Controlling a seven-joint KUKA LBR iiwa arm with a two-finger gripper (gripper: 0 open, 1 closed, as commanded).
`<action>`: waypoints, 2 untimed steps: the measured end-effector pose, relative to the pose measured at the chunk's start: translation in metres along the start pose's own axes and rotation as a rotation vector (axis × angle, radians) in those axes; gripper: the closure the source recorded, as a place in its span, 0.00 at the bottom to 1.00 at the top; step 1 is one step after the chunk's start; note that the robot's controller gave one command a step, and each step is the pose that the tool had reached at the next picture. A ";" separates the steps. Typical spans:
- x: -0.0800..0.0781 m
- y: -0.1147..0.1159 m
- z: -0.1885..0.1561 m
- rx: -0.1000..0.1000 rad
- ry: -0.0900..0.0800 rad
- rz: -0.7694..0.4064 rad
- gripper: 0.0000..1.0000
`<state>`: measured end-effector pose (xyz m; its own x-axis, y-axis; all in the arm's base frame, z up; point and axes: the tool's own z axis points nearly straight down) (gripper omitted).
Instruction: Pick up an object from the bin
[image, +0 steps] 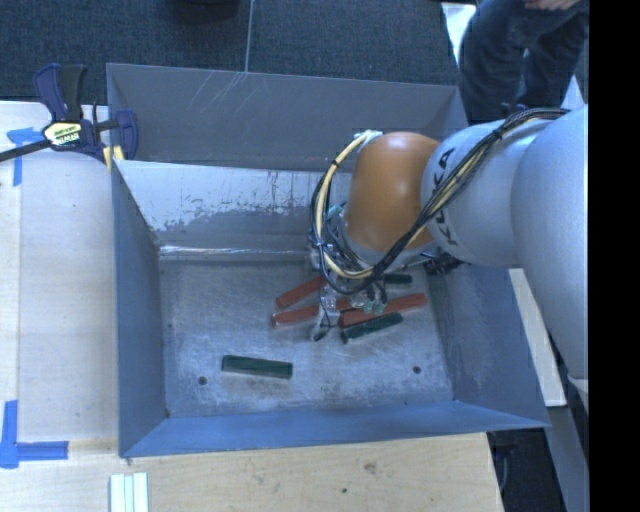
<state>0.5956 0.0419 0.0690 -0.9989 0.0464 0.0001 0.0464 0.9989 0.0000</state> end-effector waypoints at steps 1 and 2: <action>-0.001 0.000 -0.001 -0.001 -0.002 0.000 0.00; -0.001 0.000 -0.001 -0.001 -0.004 0.001 1.00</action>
Offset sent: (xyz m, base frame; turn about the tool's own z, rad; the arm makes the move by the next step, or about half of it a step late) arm 0.0000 0.0000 0.0000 0.0000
